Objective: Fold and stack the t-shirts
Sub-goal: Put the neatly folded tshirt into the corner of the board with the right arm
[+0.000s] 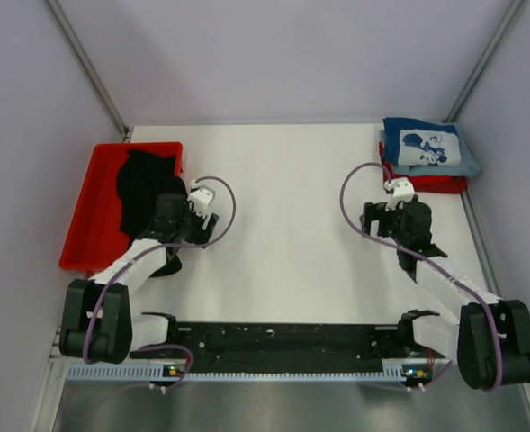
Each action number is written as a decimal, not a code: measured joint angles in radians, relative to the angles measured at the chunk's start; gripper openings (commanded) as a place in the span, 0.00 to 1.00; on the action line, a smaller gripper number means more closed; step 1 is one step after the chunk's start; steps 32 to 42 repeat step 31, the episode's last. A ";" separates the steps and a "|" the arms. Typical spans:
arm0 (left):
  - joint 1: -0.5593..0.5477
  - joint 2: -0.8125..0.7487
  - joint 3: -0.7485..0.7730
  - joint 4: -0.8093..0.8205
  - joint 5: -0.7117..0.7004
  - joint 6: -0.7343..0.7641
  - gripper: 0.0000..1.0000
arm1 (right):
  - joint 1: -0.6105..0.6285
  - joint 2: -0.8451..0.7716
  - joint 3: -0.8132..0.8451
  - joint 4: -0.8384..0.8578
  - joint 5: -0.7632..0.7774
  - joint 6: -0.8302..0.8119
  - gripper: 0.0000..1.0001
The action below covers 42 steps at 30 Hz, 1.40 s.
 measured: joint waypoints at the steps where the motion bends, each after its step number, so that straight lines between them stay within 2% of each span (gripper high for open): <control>1: 0.006 -0.008 -0.038 0.054 -0.006 -0.013 0.84 | 0.024 -0.013 -0.037 0.025 0.034 -0.006 0.99; 6: 0.019 -0.014 -0.117 0.228 -0.034 -0.075 0.85 | 0.084 -0.020 -0.180 0.183 0.145 -0.019 0.99; 12: 0.021 0.009 -0.117 0.326 -0.015 -0.104 0.84 | 0.107 -0.044 -0.216 0.283 0.190 -0.039 0.99; 22: 0.028 0.024 -0.116 0.327 -0.024 -0.107 0.84 | 0.108 -0.068 -0.227 0.351 0.236 -0.040 0.99; 42: 0.034 0.024 -0.116 0.327 -0.023 -0.097 0.83 | 0.108 -0.055 -0.226 0.350 0.235 -0.040 0.99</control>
